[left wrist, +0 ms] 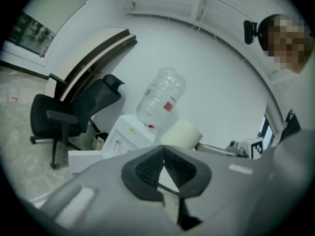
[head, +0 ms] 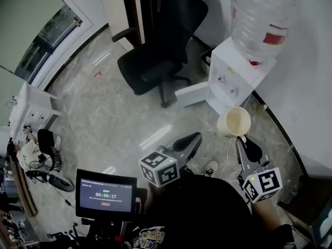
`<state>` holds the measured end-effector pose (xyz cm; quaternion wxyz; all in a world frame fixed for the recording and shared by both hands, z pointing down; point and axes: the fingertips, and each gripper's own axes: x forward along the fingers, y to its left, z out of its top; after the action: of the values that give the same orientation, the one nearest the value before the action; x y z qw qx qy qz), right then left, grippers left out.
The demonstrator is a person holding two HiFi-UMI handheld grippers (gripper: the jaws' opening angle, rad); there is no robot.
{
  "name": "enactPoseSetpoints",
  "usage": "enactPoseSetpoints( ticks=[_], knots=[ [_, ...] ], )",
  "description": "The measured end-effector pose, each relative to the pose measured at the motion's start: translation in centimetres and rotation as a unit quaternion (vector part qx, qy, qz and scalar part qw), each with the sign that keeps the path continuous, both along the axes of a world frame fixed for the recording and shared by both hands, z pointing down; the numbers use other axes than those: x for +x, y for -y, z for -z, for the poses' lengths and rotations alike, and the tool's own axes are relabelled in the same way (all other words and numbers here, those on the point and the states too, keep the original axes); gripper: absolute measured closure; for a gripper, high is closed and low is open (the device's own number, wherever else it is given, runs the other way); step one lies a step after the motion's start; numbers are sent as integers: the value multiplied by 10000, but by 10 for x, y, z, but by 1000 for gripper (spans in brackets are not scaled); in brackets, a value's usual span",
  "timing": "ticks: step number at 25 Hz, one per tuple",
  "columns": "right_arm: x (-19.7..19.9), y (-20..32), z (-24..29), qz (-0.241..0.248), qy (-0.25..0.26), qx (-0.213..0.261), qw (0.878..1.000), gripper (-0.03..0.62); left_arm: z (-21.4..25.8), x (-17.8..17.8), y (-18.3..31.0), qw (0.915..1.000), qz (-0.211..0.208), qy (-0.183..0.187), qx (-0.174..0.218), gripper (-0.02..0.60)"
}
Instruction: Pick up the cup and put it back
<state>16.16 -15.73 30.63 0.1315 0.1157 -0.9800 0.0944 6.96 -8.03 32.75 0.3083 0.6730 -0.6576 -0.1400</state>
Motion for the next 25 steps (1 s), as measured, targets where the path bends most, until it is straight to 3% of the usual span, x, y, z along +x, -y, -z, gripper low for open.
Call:
enactPoseSetpoints(
  ticks=[5,11,14,17,21,25],
  knots=[
    [-7,30,-32,221,-59,-227,9995,543,-22,-21,-8,9967,787,23,-196,576],
    [-42,33,-40,421,-272,-67,9987,543,-24,-61,-23,9945,1027,83,-177,577],
    [-71,37,-39,291,-285,113,9991,543,-26,-95,-19,9962,835,175,-159,576],
    [-103,42,-44,-147,-264,44,9995,543,-31,-137,-4,9987,454,203,-145,576],
    [-151,49,-59,-703,-276,-120,9971,543,-43,-186,24,9997,-160,74,-158,577],
    [-178,60,-80,-1326,-319,-246,9904,543,-77,-205,40,9952,-832,-208,-461,577]
  ],
)
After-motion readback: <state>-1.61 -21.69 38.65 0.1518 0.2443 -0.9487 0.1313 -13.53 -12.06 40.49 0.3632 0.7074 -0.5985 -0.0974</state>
